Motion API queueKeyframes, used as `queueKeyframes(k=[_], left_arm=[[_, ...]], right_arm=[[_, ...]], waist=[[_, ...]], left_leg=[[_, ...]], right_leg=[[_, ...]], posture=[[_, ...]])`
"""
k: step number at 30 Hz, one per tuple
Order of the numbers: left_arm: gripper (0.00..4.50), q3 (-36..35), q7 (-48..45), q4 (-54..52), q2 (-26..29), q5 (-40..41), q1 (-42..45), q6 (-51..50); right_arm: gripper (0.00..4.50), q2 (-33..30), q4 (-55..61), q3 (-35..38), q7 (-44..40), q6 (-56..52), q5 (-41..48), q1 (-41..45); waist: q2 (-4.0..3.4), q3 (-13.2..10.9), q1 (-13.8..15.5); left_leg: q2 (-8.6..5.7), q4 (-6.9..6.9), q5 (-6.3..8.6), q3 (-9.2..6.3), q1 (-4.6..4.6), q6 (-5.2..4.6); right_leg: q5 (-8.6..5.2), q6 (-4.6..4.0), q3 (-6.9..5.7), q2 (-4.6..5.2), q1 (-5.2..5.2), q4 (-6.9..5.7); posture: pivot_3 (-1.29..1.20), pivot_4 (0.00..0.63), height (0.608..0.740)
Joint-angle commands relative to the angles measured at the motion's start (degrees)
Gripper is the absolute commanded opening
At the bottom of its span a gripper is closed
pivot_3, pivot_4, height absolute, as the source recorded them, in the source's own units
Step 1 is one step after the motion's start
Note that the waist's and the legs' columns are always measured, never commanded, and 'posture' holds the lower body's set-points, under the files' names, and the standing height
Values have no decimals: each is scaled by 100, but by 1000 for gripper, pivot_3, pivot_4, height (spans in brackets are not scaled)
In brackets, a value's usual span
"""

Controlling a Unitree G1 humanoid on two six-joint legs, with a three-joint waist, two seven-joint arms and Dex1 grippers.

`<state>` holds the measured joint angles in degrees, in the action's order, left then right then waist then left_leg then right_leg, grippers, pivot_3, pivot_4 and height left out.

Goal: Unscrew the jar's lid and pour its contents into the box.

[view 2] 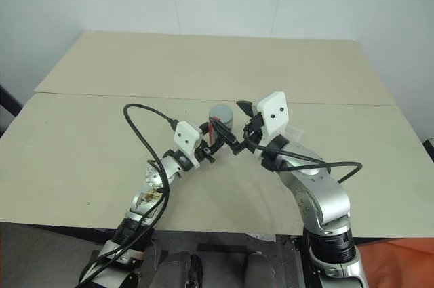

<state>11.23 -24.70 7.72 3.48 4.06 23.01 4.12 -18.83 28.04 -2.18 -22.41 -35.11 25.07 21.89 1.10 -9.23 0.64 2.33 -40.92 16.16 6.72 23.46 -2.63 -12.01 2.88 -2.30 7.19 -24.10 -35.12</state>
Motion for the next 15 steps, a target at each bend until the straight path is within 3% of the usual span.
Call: queueKeyframes(k=[1, 15], left_arm=[[1926, 51, 26, -119, -78, -49, 76, 180], [1926, 136, 32, -164, -101, -200, -34, 208]], right_arm=[[4500, 26, 15, -14, -46, 174, -44, 38], [4500, 211, -275, -199, -110, 517, -387, 143]], waist=[[0, 0, 1], [0, 0, -5]], left_leg=[[0, 0, 0, 0, 0, 0], [1, 0, 0, -1, 1, 0]], right_leg=[[0, 0, 0, 0, 0, 0], [0, 0, 0, 0, -2, -1]], posture=[[0, 150, 740], [0, 150, 740]])
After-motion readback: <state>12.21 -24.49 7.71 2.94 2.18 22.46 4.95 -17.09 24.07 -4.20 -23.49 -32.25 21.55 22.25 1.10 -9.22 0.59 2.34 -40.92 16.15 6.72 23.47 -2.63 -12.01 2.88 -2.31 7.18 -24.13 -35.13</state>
